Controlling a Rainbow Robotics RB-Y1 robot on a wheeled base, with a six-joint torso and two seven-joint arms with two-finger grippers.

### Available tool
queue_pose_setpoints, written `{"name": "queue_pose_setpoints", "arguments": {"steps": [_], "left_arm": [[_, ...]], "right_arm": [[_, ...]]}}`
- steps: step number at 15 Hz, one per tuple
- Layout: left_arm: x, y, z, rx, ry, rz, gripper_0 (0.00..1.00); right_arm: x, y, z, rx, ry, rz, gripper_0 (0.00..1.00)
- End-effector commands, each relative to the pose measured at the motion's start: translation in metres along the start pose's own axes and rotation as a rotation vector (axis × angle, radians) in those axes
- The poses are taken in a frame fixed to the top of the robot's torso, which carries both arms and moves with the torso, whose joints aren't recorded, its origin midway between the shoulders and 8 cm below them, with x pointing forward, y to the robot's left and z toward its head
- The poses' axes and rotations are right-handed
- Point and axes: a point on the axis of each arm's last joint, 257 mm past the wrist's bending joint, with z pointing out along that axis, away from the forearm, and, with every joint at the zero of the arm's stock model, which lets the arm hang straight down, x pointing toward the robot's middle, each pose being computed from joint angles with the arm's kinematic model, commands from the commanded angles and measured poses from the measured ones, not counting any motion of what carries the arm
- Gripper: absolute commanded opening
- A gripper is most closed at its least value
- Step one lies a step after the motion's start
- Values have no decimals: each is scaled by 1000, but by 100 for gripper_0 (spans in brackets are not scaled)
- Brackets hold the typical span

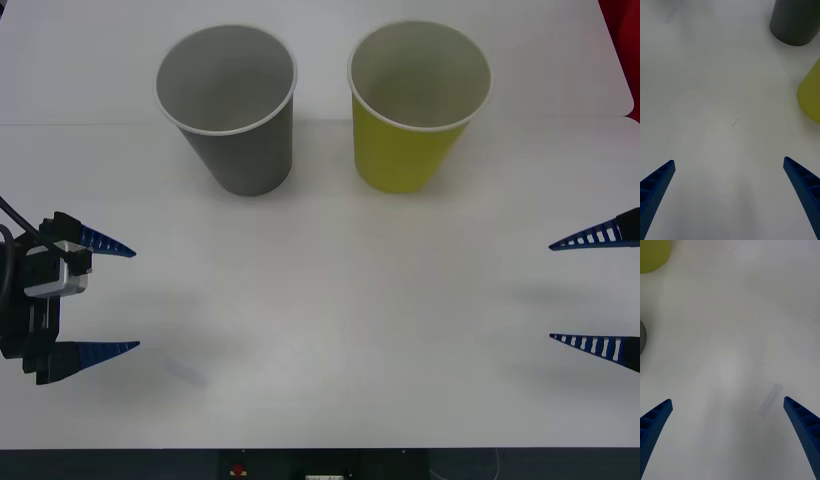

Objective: Put the can into the green bin and the plastic bottle into the gray bin

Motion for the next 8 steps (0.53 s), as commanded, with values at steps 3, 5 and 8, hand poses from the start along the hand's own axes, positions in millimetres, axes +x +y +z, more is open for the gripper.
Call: {"name": "queue_pose_setpoints", "arguments": {"steps": [3,5,8], "left_arm": [[2,-1,0,14,-20,-22,100],[-1,-2,0,18,-29,-25,100],[0,-2,0,17,-29,-26,100]], "right_arm": [[0,0,0,0,0,0,100],[0,0,0,0,0,0,100],[0,0,0,0,0,0,100]]}}
